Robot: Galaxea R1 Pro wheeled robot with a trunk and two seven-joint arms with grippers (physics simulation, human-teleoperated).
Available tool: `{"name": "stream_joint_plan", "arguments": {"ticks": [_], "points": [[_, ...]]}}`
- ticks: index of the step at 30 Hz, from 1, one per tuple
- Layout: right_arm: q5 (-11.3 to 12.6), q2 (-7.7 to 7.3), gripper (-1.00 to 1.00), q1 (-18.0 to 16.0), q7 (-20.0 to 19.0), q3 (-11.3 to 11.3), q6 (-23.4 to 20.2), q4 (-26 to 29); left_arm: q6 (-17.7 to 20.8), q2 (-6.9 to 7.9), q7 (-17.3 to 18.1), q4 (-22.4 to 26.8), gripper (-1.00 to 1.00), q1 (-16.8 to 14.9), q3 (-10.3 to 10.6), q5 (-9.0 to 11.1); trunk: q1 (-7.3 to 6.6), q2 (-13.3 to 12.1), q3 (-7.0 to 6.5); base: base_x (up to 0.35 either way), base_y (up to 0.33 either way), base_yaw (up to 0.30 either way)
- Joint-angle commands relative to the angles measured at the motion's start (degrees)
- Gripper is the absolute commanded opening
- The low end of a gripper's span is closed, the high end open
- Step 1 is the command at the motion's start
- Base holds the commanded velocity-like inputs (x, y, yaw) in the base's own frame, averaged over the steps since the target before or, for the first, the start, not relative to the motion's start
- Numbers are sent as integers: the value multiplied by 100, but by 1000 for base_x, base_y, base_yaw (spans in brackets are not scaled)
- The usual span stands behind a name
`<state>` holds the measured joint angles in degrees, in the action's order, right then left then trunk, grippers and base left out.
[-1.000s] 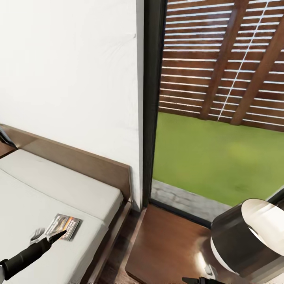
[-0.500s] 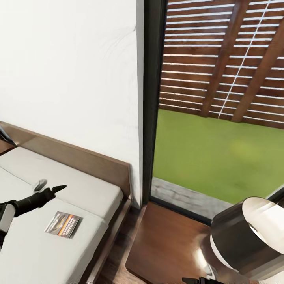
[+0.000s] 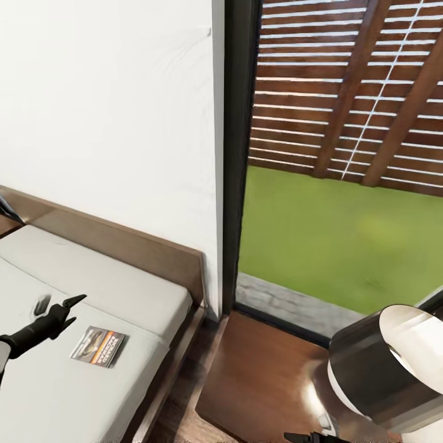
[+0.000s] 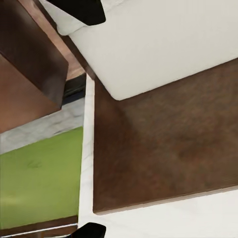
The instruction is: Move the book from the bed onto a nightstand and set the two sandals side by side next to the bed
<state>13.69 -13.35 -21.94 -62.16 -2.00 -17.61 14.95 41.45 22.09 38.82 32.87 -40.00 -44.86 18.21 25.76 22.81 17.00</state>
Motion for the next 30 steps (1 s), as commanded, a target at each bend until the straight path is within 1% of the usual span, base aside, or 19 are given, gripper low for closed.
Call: {"name": "stream_joint_plan", "arguments": {"ticks": [1,4,7,8,12,14,17,19,30], "points": [[11,1,100,-2,-18,-20,-58,1,-153,-20,13,-37,100,-7,-43,1,3,11,19,0,0,0],[11,0,100,-3,-16,-20,-58,2,-326,-70,12,-65,100,-7,-48,1,3,11,44,0,0,0],[11,-1,100,-3,-16,-20,-58,4,-367,-121,7,-72,100,-7,-49,0,3,11,69,0,0,0],[11,4,100,-3,-16,-20,-58,1,-395,-194,4,-71,100,-3,-47,-6,3,11,77,0,0,0],[11,7,100,-3,-15,-20,-58,0,-413,-242,3,-71,100,-4,-46,-11,3,11,109,0,0,0],[11,7,100,-3,-15,-19,-58,0,-418,-250,1,-72,100,-2,-35,-10,3,11,125,0,0,0],[11,7,100,-3,-15,-18,-58,-1,-437,-256,-11,-74,100,-7,62,-15,3,11,149,0,0,0],[11,7,100,-3,-14,-19,-58,-1,-441,-257,-13,-74,100,-7,85,-17,3,11,165,0,0,0],[11,7,100,-1,-15,-19,-58,-1,-440,-257,-15,-75,100,-8,109,-19,3,11,254,0,0,0]]}}
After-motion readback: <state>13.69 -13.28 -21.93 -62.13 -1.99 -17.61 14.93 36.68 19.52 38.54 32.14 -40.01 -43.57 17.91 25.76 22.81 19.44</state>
